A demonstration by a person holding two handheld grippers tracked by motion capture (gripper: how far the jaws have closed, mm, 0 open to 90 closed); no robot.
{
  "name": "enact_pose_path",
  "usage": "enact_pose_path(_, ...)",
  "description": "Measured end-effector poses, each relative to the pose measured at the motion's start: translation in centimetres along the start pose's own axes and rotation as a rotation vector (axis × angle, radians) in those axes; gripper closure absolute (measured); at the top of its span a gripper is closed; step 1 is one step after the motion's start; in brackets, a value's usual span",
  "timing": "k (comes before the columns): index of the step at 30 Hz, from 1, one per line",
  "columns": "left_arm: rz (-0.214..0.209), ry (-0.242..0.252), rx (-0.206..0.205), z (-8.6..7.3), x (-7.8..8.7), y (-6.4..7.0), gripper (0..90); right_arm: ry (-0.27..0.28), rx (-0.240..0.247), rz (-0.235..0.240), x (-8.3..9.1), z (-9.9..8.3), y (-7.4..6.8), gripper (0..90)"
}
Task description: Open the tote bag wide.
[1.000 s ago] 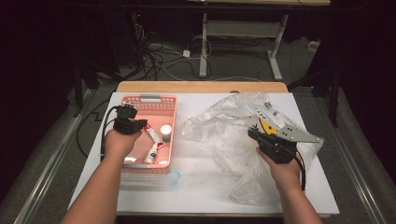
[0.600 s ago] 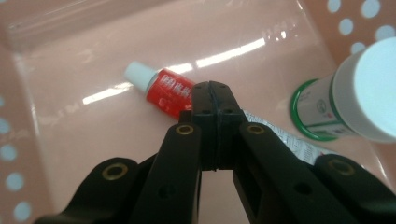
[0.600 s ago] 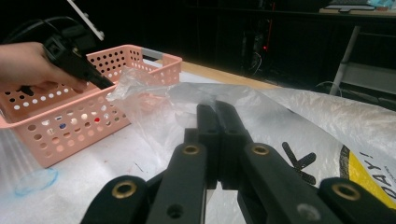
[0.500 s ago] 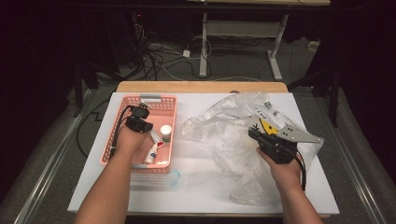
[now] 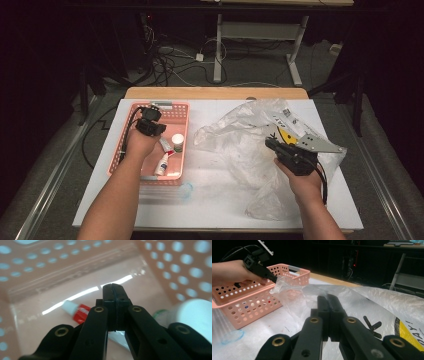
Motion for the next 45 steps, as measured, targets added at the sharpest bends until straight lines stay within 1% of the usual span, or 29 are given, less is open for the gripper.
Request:
enact_pose_path(1, 0.016, -0.019, -0.031, -0.2, 0.1, 0.4, 87.9, 0.000, 0.003, 0.000, 0.0, 0.0, -0.1, 90.0)
enact_pose_path(2, 0.018, -0.033, -0.039, -0.4, 0.2, 0.6, 87.9, -0.001, 0.006, 0.001, 0.0, 0.0, -0.1, 90.0)
enact_pose_path(3, 0.007, -0.039, -0.035, -0.6, 0.1, 0.8, 88.0, -0.002, 0.008, 0.001, 0.0, 0.0, -0.2, 90.0)
enact_pose_path(5, -0.015, -0.072, -0.024, -1.0, -0.2, 1.1, 87.9, -0.004, 0.008, 0.001, -0.1, 0.0, -0.4, 90.0)
enact_pose_path(6, -0.018, -0.089, -0.025, -1.2, -0.5, 1.2, 87.9, -0.005, 0.008, 0.002, -0.1, 0.0, -0.4, 90.0)
enact_pose_path(7, -0.017, -0.094, -0.036, -1.3, -0.7, 1.3, 87.9, -0.004, 0.014, 0.004, -0.1, 0.0, -0.5, 90.0)
enact_pose_path(8, -0.026, -0.090, -0.042, -1.3, -0.9, 1.5, 87.9, -0.003, 0.014, 0.006, -0.1, 0.0, -0.6, 90.0)
enact_pose_path(9, -0.045, -0.087, -0.061, -1.4, -1.1, 1.8, 87.9, -0.003, 0.015, 0.006, 0.0, 0.0, -0.6, 90.0)
enact_pose_path(10, -0.053, -0.094, -0.077, -1.4, -1.3, 2.0, 87.9, -0.004, 0.016, 0.004, 0.0, 0.0, -0.5, 90.0)
enact_pose_path(13, -0.049, -0.131, -0.111, -1.7, -1.8, 2.4, 87.9, -0.006, 0.012, 0.004, 0.0, -0.1, -0.4, 90.0)
enact_pose_path(15, -0.041, -0.148, -0.116, -1.8, -1.9, 2.4, 87.9, -0.005, 0.011, 0.003, 0.0, -0.1, -0.3, 90.0)
enact_pose_path(17, -0.023, -0.156, -0.127, -2.0, -1.6, 2.1, 87.9, -0.006, 0.011, 0.001, 0.1, -0.1, -0.3, 90.0)
enact_pose_path(19, -0.007, -0.167, -0.132, -2.3, -1.3, 1.6, 87.9, -0.005, 0.011, 0.001, 0.1, -0.1, -0.3, 90.0)
enact_pose_path(22, 0.011, -0.186, -0.126, -2.8, -0.7, 0.8, 87.9, -0.004, 0.008, -0.001, 0.1, -0.1, -0.4, 90.0)
enact_pose_path(23, 0.021, -0.189, -0.121, -3.0, -0.6, 0.4, 87.9, -0.005, 0.011, 0.000, 0.1, -0.1, -0.4, 90.0)
enact_pose_path(27, 0.039, -0.210, -0.090, -3.9, -0.1, -0.8, 87.9, -0.007, 0.011, 0.003, 0.1, -0.1, -0.5, 90.0)
enact_pose_path(30, 0.049, -0.218, -0.081, -4.5, 0.2, -1.4, 87.9, -0.007, 0.007, 0.003, 0.1, -0.1, -0.5, 90.0)
enact_pose_path(32, 0.048, -0.195, -0.073, -4.6, 0.5, -1.6, 87.8, -0.007, 0.007, 0.004, 0.1, -0.2, -0.5, 90.0)
enact_pose_path(33, 0.042, -0.168, -0.057, -4.5, 0.8, -1.8, 87.8, -0.007, 0.007, 0.004, 0.1, -0.2, -0.5, 90.0)
enact_pose_path(34, 0.036, -0.133, -0.031, -4.3, 1.1, -1.9, 87.5, -0.007, 0.009, 0.003, 0.1, -0.1, -0.5, 90.0)
enact_pose_path(36, 0.035, -0.082, 0.027, -3.9, 1.5, -2.3, 79.5, -0.006, 0.009, 0.004, 0.1, -0.1, -0.5, 90.0)
enact_pose_path(37, 0.044, -0.063, 0.047, -3.7, 1.7, -2.5, 74.9, -0.007, 0.008, 0.004, 0.1, -0.1, -0.6, 90.0)
enact_pose_path(38, 0.048, -0.048, 0.064, -3.5, 1.7, -2.7, 71.1, -0.008, 0.012, 0.004, 0.1, -0.2, -0.6, 90.0)
enact_pose_path(40, 0.060, -0.037, 0.098, -3.3, 1.5, -3.0, 57.3, -0.010, 0.013, 0.008, 0.0, -0.2, -0.7, 90.0)
enact_pose_path(42, 0.028, -0.054, 0.135, -3.2, 0.9, -3.0, 44.8, -0.011, 0.013, 0.007, -0.1, -0.2, -0.7, 90.0)
enact_pose_path(43, 0.023, -0.084, 0.142, -3.3, 0.4, -3.1, 39.9, -0.014, 0.015, 0.009, -0.1, -0.2, -0.8, 90.0)
enact_pose_path(44, 0.030, -0.110, 0.148, -3.4, 0.0, -3.1, 34.5, -0.015, 0.017, 0.011, -0.1, -0.2, -0.8, 90.0)
enact_pose_path(45, 0.029, -0.129, 0.156, -3.5, -0.4, -3.1, 31.8, -0.015, 0.021, 0.013, -0.1, -0.2, -0.8, 90.0)
Point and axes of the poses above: each handheld gripper's, and its own axes: x roughly backward along the jaws, z roughly out of its top, y roughly to its right, the point moved 5 cm from there along -x, roughly forward along the jaws, and after that the axes turned 1 degree about -x, right-handed, at the moved point
